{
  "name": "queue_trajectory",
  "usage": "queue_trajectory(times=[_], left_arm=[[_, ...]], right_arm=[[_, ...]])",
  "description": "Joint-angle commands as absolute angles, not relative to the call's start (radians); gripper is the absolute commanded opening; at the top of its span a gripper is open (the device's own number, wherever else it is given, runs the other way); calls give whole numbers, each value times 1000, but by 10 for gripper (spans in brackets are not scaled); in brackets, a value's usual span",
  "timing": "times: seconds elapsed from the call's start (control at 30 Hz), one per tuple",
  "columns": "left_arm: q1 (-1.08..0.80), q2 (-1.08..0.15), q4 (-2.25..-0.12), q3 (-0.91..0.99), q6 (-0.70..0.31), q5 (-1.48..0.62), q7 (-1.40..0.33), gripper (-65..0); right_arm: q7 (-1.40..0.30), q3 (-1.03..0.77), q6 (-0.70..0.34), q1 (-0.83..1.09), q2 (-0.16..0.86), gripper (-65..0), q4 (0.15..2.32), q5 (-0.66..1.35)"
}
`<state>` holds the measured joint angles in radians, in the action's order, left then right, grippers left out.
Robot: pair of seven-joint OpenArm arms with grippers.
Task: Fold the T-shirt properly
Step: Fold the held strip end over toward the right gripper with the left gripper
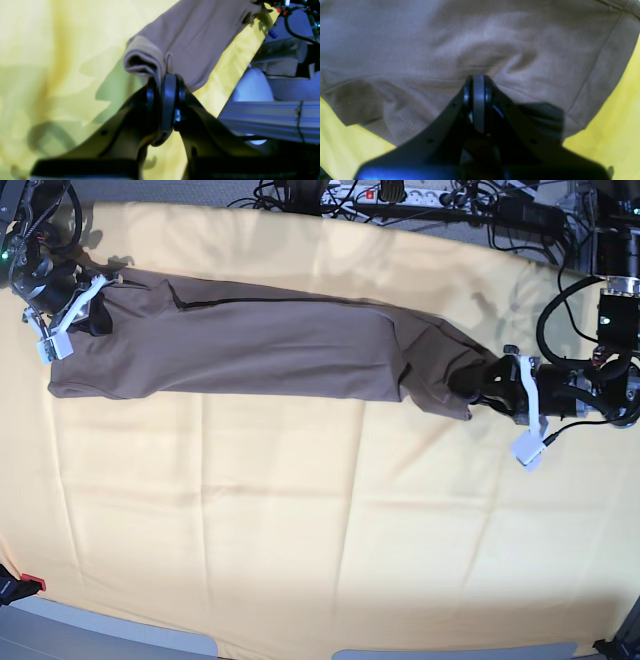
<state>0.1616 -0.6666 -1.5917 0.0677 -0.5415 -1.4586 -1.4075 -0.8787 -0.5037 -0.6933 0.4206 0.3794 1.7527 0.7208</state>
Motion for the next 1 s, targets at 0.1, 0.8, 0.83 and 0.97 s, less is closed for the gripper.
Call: queue_trajectory(times=[0.1,0.8,0.83,0.97], left_arm=[[182,-609,-1662,81,-545,-1484,-1396,-650],[20,-286,-1664,81,-622,-1444,-1295,-650],[13,-275,-1664,81,-622,-1440,-1294,-650],[9,-237,-1664,81,-622,-1398,-1284,-484]], right_arm=[[-863,-510,-698,419,393,-650,1765,724],[-872,-510,-698,421,393,-650,1765,728],[-876,-510,-698,421,393,-650,1765,729],[-876,-510,-698,422,394,-650,1765,732]])
